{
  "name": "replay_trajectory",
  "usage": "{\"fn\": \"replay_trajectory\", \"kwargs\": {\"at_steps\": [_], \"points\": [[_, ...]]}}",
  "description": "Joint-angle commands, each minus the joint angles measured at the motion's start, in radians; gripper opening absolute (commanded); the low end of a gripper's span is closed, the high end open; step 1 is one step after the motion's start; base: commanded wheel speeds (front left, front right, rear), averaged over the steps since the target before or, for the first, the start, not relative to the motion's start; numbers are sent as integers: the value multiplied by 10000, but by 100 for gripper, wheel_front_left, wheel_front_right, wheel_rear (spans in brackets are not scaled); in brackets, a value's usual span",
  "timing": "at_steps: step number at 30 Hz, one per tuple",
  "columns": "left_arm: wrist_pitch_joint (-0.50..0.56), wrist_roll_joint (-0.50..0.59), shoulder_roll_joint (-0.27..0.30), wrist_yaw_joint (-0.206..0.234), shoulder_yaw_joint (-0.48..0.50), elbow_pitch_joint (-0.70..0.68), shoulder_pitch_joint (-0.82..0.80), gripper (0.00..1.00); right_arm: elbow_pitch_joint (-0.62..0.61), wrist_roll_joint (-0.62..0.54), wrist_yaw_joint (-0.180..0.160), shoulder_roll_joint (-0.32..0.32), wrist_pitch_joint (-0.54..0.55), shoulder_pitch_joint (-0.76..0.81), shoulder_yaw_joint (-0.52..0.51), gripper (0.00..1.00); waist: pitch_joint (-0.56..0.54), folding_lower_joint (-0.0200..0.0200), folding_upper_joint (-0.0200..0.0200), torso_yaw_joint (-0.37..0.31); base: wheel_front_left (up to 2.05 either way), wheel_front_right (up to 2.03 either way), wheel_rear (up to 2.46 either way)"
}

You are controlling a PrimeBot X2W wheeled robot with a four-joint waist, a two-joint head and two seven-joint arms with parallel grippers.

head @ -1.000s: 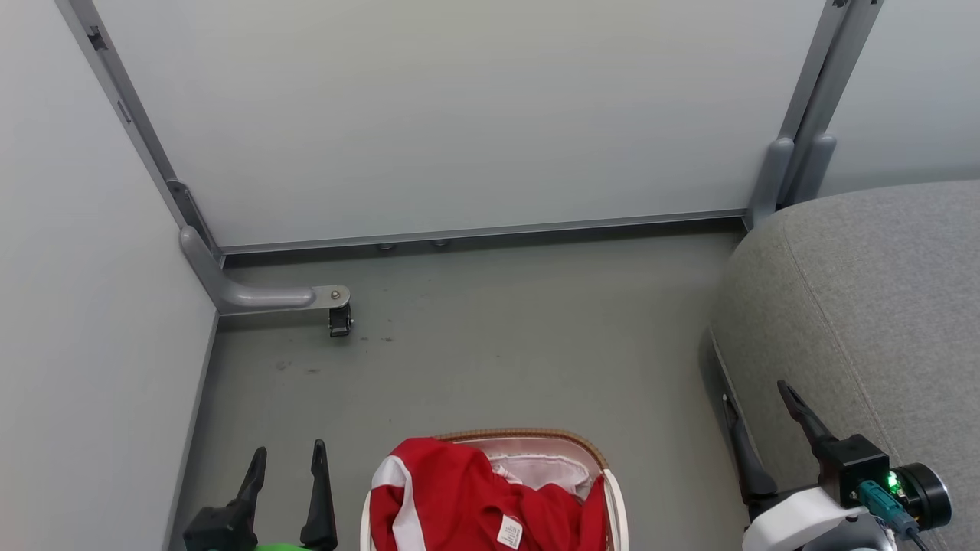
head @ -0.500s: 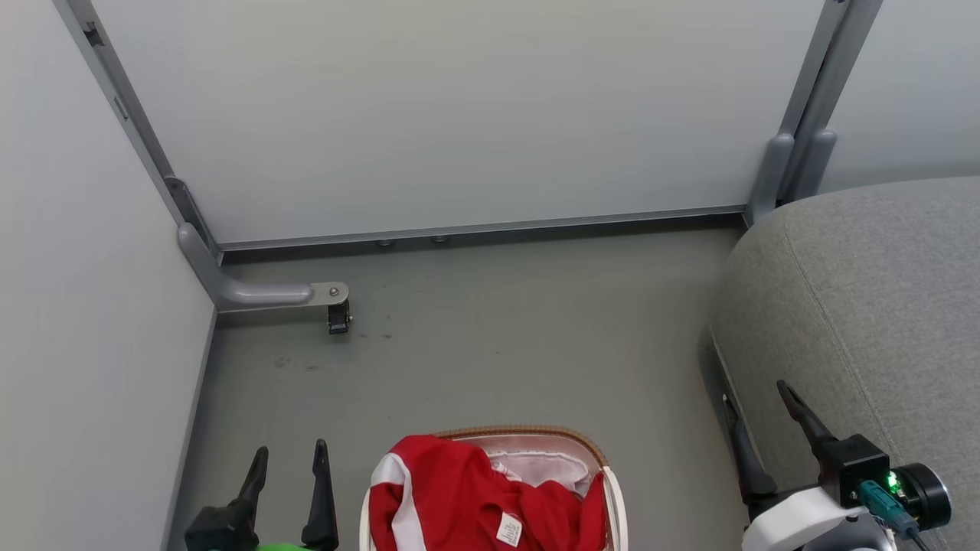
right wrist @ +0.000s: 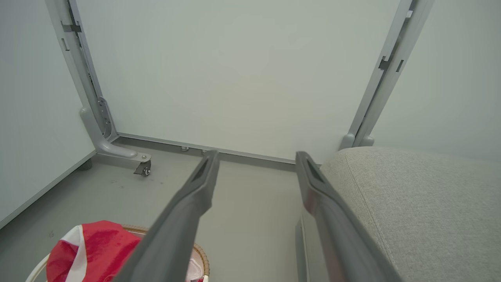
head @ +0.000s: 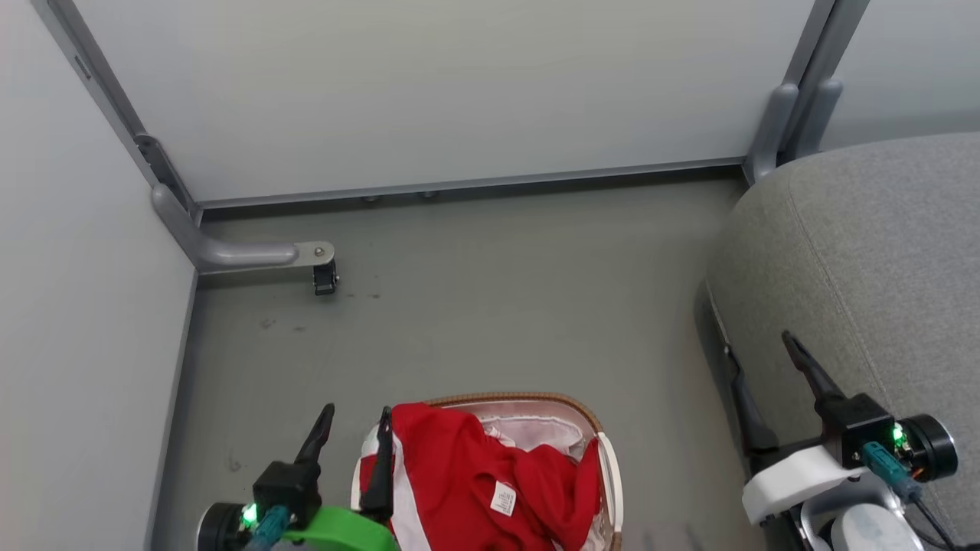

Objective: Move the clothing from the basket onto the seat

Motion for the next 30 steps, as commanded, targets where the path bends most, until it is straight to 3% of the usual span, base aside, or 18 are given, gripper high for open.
{"fn": "replay_trajectory", "kwargs": {"at_steps": [1,6,17,23,30], "points": [[-2,162,52,-78,-147,122,-393,100,-82,-66,-3,-50,-49,-229,-54,100,708,0,-1,-180,0,0,0],[0,423,54,-260,-952,970,-1707,100,-334,-168,-3,-48,-49,-1010,-178,100,1989,0,-1,-512,0,0,0],[452,774,65,-667,-2487,4812,-4688,100,-672,156,-6,-42,-49,-2388,-4,100,4461,0,-1,-1394,0,0,0],[840,344,82,-714,-3275,6273,-5635,100,-787,428,-6,-39,-49,-2794,62,100,5444,0,-1,-1794,0,0,0],[1044,-346,497,-711,-3973,7205,-6335,100,-852,755,-6,-36,-49,-3081,166,100,6173,0,-1,-2133,0,0,0]]}}
